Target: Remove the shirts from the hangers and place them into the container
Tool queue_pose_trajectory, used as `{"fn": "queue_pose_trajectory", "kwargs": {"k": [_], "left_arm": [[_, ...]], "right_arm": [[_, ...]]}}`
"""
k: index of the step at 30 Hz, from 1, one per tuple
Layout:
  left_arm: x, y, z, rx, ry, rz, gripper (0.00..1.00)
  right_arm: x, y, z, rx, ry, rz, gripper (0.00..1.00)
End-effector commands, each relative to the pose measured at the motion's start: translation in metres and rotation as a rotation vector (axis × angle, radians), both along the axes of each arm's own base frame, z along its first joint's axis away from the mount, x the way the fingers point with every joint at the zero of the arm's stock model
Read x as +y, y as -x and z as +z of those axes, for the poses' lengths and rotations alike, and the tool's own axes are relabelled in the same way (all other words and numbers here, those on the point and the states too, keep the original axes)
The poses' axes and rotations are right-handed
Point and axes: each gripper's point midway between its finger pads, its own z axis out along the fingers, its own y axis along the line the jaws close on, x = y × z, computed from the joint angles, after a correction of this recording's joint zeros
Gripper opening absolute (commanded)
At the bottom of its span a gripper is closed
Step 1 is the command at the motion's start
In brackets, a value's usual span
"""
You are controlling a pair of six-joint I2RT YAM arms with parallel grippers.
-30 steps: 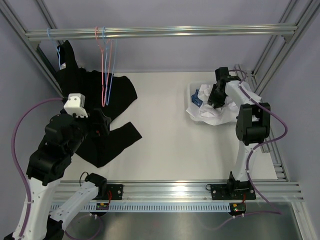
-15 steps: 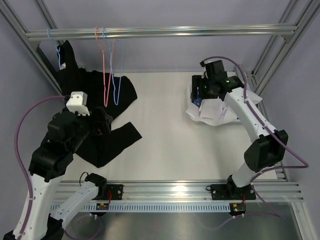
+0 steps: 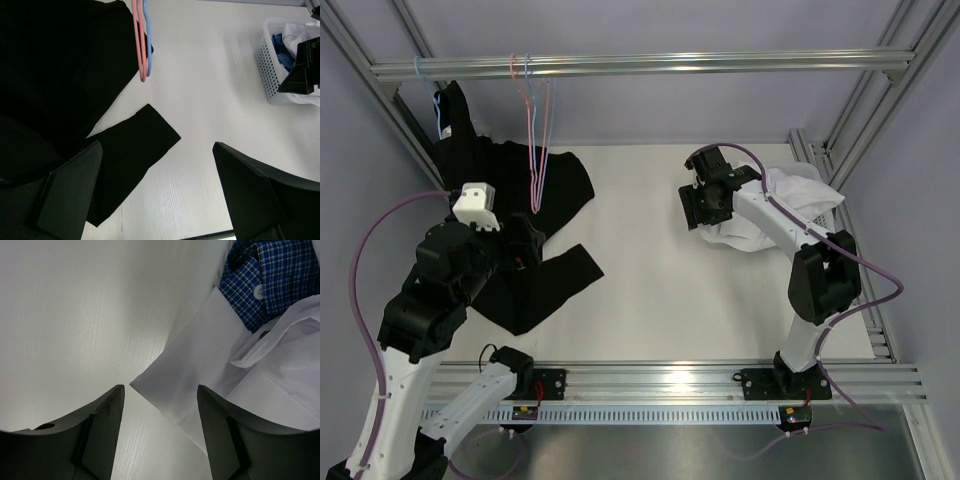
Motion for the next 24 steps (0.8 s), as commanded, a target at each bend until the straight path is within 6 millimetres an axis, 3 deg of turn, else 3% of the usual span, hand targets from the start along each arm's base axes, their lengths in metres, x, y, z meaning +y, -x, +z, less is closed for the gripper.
{"fn": "queue_pose_trajectory", "kwargs": {"k": [1,5,7,15,19,24], "left_arm": [[-0.001,0.000,0.007,-0.032,0.016,-0.007,0.99],[0.000,0.002,0.007,-0.036,0.016,-0.003,0.99],[0.001,0.002,0.007,-0.035,0.015,-0.001,0.99],[0.002,0.002,0.007,-0.033,0.011,0.005,0.99],[0.002,0.003,0.005,-0.029,0.012,0.004,0.99],[0.002,0.002,0.004,-0.027,0.009,0.006,0.99]], "right_arm": [[-0.005,-0.012,0.002,-0.043,0.051,0.005,0.66],[-0.006,-0.014,-0.004,-0.034,0.075,0.008,0.57],[-0.006,-0.014,-0.003,-0.034,0.076,0.009,0.48],[-0.016,-0.019,0.029,-0.111,0.100,-0.015,0.17],[-0.015,-0.020,0.045,-0.134,0.085,-0.016,0.14],[-0.009,-0.018,0.046,-0.117,0.063,0.006,0.12]]}}
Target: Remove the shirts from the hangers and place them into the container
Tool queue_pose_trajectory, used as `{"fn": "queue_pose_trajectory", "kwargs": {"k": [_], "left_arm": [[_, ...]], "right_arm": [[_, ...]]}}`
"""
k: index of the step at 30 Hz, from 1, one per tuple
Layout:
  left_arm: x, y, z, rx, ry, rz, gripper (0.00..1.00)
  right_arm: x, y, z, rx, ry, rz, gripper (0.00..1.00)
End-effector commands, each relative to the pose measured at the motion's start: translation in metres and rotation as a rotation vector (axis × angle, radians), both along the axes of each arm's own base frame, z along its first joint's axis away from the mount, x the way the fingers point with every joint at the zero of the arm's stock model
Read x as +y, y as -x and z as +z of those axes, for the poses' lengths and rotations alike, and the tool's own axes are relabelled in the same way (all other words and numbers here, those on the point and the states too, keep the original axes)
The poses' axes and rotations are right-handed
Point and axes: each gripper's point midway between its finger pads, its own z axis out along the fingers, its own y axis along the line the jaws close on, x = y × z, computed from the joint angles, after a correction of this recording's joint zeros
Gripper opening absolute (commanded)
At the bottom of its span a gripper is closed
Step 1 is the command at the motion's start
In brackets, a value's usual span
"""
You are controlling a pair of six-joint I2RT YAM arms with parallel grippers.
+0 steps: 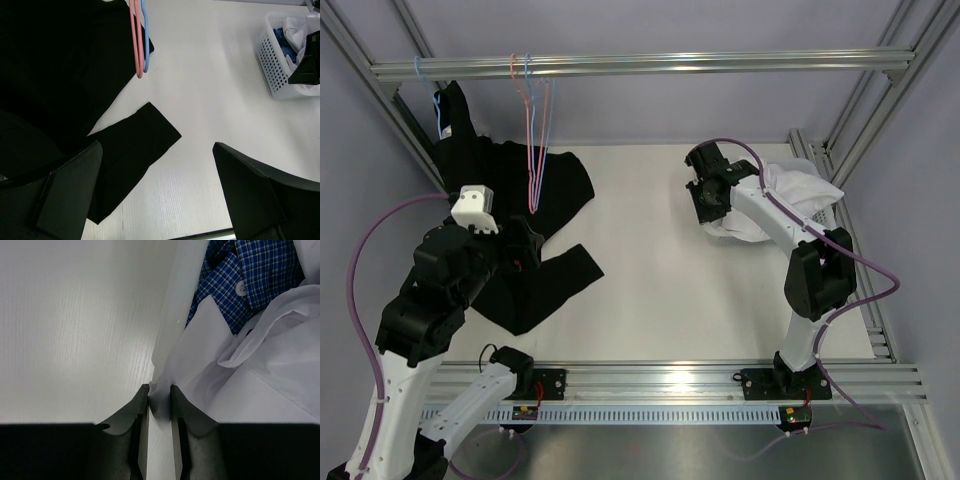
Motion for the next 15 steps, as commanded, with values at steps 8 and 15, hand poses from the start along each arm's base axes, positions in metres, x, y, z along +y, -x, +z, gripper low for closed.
{"fn": "queue_pose_trajectory", "kwargs": {"k": [8,15], "left_arm": [[0.003,-0.001,0.003,-0.027,0.001,0.015,0.99],[0.004,-0.001,0.004,-0.029,0.000,0.020,0.99]], "right_arm": [[0.015,0.006,-0.002,0.021,-0.076,0.041,0.18],[0.014,0.010,-0.017,0.037,-0.076,0.034,0.26]]}}
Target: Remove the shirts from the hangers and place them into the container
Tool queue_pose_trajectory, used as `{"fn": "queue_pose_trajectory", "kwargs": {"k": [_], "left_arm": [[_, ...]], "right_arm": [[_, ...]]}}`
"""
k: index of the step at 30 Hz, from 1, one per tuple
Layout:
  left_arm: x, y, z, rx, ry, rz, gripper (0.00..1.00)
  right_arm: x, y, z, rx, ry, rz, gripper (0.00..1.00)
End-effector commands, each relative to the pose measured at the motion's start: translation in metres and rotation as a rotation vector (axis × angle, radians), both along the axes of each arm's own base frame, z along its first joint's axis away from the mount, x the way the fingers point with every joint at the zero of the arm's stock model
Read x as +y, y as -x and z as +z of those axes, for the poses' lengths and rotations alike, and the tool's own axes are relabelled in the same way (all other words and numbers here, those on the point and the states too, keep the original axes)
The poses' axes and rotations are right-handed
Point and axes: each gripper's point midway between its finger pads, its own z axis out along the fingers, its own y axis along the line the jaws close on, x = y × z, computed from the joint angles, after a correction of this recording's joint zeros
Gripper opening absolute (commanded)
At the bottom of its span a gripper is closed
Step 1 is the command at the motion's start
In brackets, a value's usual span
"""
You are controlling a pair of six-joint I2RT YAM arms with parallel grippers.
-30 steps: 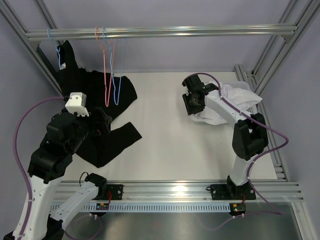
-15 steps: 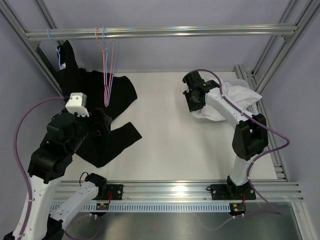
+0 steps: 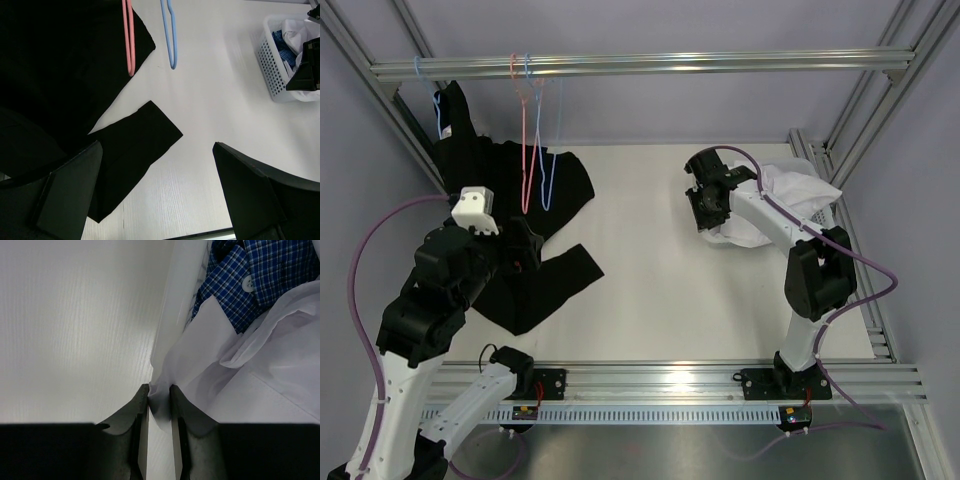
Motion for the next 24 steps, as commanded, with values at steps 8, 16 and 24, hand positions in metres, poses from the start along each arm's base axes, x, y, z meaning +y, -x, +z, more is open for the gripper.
{"fn": "queue_pose_trajectory", "kwargs": {"k": [8,16,24], "left_arm": [[0.001,-0.001,0.008,-0.032,0.010,0.008,0.99],[0.001,0.000,0.009,-0.037,0.016,0.008,0.99],[0.001,0.000,0.009,-0.033,0.017,0.005,0.99]], "right_arm": [[0.010,-0.001,0.014,-0.025,-0.055,0.024,0.48],[0.004,-0.007,0.029,-0.051,-0.055,0.005,0.48],[-0.002,-0.009,0.045,-0.078,-0.070,-0.010,0.46]]}}
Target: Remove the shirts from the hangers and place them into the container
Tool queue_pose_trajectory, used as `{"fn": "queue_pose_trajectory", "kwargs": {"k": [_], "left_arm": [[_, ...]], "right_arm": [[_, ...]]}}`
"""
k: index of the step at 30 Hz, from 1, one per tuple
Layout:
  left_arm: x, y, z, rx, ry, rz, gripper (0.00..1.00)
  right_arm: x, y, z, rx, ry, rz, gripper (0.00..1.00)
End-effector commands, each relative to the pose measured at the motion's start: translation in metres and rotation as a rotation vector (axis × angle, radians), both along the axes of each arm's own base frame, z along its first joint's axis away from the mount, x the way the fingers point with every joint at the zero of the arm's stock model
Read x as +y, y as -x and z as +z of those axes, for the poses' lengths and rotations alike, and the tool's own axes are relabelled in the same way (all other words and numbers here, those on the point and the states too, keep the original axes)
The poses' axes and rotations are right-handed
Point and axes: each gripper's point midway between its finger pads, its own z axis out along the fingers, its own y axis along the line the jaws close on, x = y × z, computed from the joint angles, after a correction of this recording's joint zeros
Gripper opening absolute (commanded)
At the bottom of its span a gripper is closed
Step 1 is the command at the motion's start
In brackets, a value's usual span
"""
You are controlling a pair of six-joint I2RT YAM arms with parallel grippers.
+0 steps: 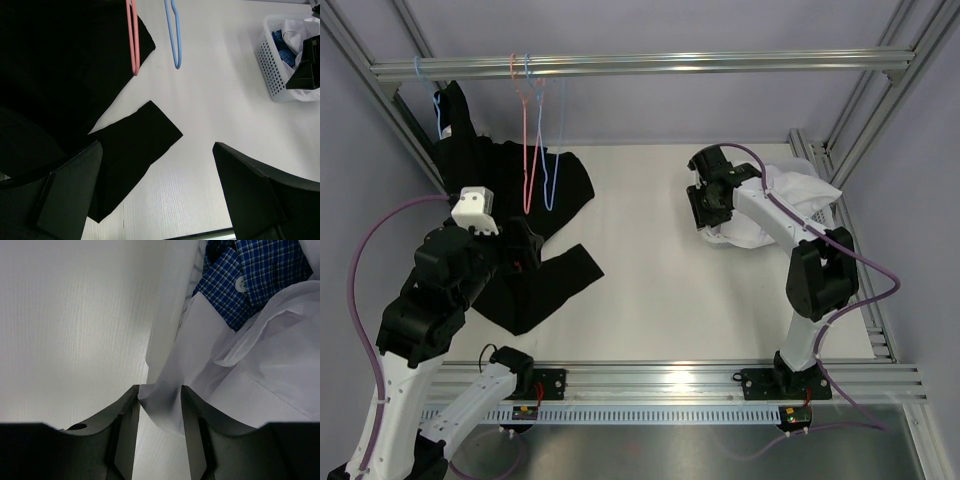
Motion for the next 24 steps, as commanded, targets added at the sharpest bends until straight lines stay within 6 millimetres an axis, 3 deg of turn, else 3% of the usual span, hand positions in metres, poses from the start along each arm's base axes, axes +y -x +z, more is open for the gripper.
{"fn": "queue_pose_trajectory", "kwargs": {"k": [1,7,9,14,20,23,24], "left_arm": [[0.001,0.000,0.008,-0.032,0.016,0.006,0.99],[0.000,-0.001,0.009,-0.034,0.017,0.001,0.99],[0.000,0.000,0.009,-0.034,0.017,0.002,0.99],[-0.001,0.000,0.008,-0.030,0.016,-0.001,0.99],[0.001,-0.001,0.009,-0.033,0.011,0.007,0.99],[0.003,0.000,0.008,-0.032,0.009,0.014,0.99],[0.004,0.002,0.009,-0.034,0.007,0.015,0.99]], "right_arm": [[0.000,-0.005,0.040,-0.077,-0.046,0.001,0.45],[-0.009,-0.008,0.042,-0.082,-0.050,-0.026,0.40],[-0.013,-0.010,0.043,-0.086,-0.053,-0.037,0.34],[-0.019,-0.026,0.054,-0.118,-0.048,-0.064,0.00],[-0.030,-0.071,0.069,-0.218,0.003,-0.156,0.00],[-0.039,-0.091,0.049,-0.192,0.022,-0.211,0.00],[-0.041,-0.096,0.026,-0.149,0.036,-0.232,0.00]]}}
